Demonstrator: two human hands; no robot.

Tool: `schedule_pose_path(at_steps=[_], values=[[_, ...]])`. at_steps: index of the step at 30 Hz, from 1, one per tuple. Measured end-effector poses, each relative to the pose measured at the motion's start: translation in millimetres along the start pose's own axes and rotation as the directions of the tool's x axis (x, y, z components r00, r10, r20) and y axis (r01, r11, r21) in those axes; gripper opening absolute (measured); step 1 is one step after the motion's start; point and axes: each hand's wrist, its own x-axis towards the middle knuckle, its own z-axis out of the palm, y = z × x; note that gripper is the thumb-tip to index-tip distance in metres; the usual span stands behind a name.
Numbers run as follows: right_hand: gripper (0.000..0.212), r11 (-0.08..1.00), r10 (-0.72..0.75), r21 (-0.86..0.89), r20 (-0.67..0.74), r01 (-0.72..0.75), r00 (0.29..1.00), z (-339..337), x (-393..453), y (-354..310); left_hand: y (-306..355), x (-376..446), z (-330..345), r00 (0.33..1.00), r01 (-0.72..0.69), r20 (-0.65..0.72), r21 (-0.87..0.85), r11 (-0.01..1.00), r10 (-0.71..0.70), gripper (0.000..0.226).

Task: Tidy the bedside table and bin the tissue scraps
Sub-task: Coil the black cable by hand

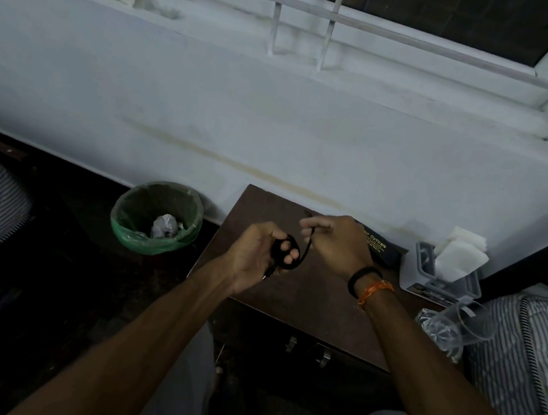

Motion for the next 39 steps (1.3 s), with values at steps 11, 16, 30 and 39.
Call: schedule_pose_path(at_steps=[11, 16, 30, 39], values=[[0.026, 0.987, -0.105, 0.133, 0.111, 0.09, 0.988, 1, -6, -10, -13, 3, 3, 0.994, -0.1, -0.03, 0.175, 0.979, 0.107, 0.016], [0.036, 0.995, -0.043, 0.093, 0.159, 0.028, 0.986, 2, -1, -13, -16, 6, 4, 0.999, -0.05, 0.021, 0.16, 0.986, 0.047, 0.016], [0.014, 0.971, -0.205, -0.114, 0.06, 0.211, 0.977, 24, -36, -20, -20, -2, -15, 0.938, -0.037, 0.333, -0.174, 0.984, 0.094, 0.065], [0.029, 0.972, -0.141, -0.208, -0.129, 0.112, 0.982, 58, -58, -11, -16, -3, 1, 0.993, -0.069, 0.086, -0.164, 0.984, 0.085, 0.019]])
